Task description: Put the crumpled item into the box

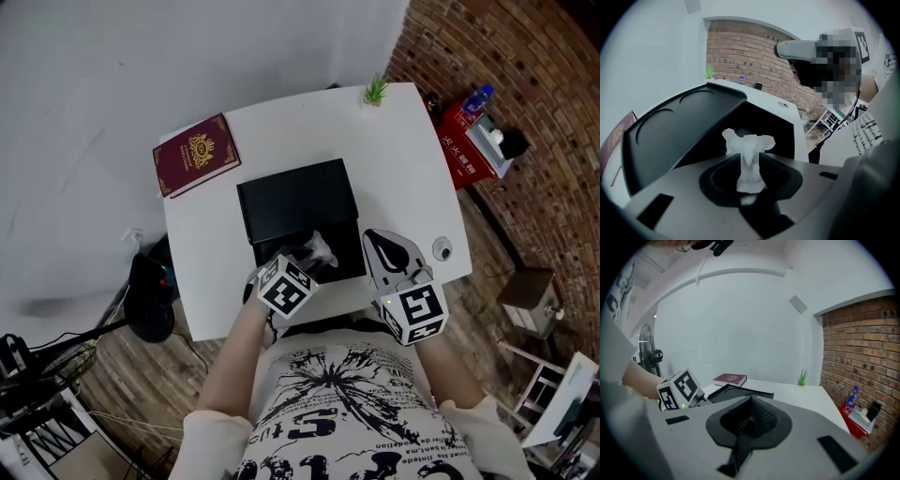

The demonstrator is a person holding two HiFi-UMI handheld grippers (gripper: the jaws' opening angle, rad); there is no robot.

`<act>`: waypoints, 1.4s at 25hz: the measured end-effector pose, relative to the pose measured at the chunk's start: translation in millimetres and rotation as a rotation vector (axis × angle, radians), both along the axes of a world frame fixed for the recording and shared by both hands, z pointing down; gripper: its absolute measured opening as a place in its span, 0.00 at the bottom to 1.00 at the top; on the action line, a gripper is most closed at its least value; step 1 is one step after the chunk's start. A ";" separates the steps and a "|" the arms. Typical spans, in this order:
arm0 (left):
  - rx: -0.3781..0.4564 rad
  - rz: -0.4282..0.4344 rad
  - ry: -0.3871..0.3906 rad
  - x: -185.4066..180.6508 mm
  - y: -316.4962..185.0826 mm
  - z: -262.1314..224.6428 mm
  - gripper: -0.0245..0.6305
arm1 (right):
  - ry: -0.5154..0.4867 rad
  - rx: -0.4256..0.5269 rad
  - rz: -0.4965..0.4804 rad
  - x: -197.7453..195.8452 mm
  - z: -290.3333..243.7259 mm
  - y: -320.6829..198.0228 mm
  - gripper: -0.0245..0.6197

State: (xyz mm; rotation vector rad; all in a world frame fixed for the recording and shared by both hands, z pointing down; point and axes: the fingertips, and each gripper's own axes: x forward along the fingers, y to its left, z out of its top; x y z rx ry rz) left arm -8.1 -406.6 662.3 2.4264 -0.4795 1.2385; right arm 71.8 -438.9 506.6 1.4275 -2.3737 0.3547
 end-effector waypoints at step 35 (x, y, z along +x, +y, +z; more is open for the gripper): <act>0.754 -0.474 0.564 -98.3 13.1 -291.8 0.06 | 0.011 0.312 -0.139 -35.9 -103.1 46.6 0.06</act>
